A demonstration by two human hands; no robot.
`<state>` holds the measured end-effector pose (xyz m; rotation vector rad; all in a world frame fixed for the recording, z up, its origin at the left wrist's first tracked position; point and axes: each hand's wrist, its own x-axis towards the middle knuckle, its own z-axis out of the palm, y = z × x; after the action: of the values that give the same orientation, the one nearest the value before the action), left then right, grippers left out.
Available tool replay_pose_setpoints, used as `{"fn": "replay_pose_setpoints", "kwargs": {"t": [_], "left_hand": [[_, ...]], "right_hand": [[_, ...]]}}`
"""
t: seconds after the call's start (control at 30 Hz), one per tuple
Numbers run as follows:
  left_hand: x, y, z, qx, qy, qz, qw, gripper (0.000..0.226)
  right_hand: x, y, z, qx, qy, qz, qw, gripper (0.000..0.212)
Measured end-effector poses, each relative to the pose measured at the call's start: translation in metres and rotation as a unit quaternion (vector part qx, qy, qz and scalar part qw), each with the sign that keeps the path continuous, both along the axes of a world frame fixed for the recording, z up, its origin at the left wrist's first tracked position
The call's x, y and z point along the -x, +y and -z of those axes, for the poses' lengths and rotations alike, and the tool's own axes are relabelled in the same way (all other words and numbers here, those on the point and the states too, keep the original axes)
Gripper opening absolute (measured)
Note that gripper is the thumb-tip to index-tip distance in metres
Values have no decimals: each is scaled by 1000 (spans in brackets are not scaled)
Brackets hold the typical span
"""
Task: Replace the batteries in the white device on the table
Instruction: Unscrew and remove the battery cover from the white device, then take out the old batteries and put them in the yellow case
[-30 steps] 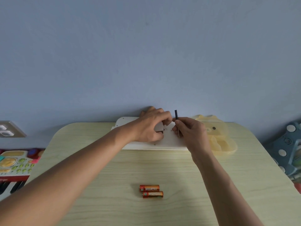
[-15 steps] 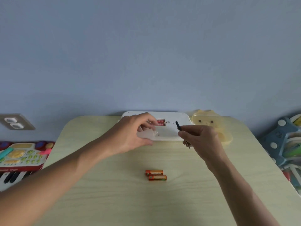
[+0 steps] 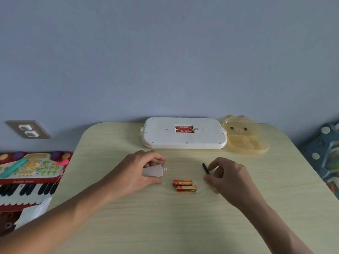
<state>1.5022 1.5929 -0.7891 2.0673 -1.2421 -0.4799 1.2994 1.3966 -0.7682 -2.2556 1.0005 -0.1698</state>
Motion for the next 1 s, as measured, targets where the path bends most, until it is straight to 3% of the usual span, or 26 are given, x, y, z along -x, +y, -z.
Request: {"fn": "replay_pose_setpoints", "kwargs": {"t": [0.23,0.4,0.53,0.67,1.0], "left_hand": [[-6,-4,-12,-6,-23,32,999,49],[-21,-36,-34,67,-78,34,994,25],[-45,-82,-37,38,-127,50,990,28],[-63,-114,-39,10,-160,83,984,27],[-64,-139,-27,-76,-212,138,964,44]], "right_hand": [[-6,-4,-7,43,22,-32,998,21],[-24,-25,-24,89,-52,-39,994,20],[-53,-45,-26,126,-120,-58,983,22],[-78,-56,-18,152,-114,-96,977,31],[-87,-75,1,83,-133,-67,985,44]]}}
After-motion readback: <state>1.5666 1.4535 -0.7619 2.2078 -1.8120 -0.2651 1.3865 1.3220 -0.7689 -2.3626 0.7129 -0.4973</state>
